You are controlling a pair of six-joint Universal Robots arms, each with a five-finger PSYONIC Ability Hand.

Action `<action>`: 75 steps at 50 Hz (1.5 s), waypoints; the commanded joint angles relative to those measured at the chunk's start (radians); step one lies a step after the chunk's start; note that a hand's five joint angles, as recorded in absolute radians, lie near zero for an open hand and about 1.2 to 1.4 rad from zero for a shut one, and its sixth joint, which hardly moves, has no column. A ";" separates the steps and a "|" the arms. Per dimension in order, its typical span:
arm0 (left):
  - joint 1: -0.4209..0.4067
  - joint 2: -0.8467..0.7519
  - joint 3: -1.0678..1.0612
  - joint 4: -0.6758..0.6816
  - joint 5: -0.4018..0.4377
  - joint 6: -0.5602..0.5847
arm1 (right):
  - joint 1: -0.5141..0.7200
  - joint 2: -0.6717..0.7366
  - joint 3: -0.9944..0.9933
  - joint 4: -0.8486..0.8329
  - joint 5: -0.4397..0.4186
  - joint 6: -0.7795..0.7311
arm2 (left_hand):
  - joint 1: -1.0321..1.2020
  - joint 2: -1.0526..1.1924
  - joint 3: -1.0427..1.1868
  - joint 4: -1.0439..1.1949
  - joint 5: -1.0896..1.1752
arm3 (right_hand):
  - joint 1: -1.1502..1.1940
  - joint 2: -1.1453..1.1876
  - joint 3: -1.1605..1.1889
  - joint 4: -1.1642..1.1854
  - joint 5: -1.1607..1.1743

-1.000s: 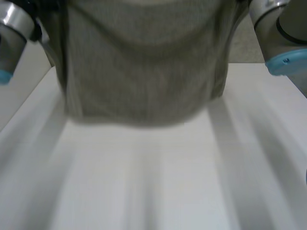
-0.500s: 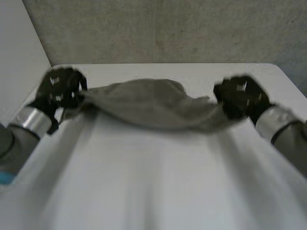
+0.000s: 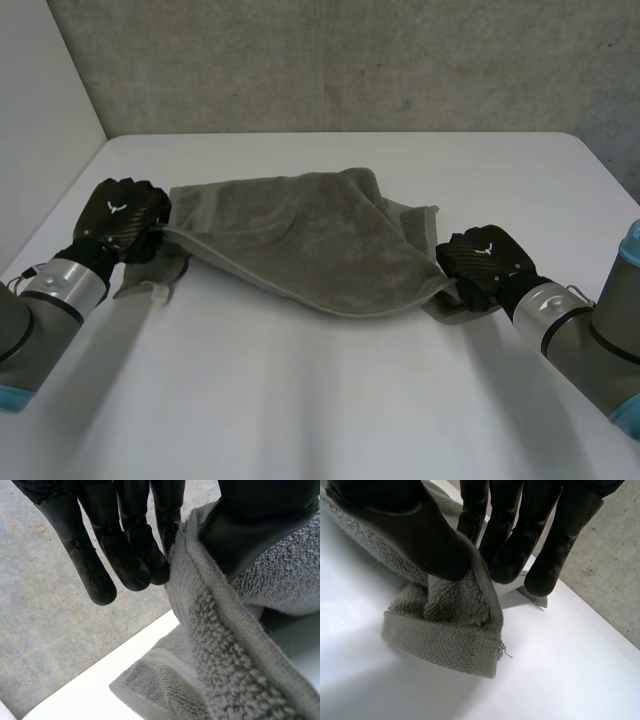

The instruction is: Fold the towel.

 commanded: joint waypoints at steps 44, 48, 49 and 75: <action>0.001 0.456 0.147 -0.228 0.005 -0.128 | -0.068 -0.324 -0.571 0.469 0.006 0.184 | 0.131 0.049 0.050 0.035 0.101 | 0.084 0.099 0.079 0.078 0.076; 0.003 0.554 0.256 -0.310 0.003 -0.270 | -0.088 -0.328 -0.767 0.609 -0.014 0.179 | 0.131 0.049 0.050 0.035 0.101 | 0.084 0.099 0.079 0.078 0.076; 0.003 0.555 0.256 -0.311 0.003 -0.271 | -0.107 -0.309 -0.799 0.642 -0.017 0.171 | 0.131 0.049 0.050 0.035 0.101 | 0.084 0.099 0.079 0.078 0.076; -0.103 -0.269 1.238 -0.588 -0.167 -0.277 | 0.045 0.301 -1.394 0.526 0.305 -0.004 | 0.131 0.049 0.050 0.035 0.101 | 0.084 0.099 0.079 0.078 0.076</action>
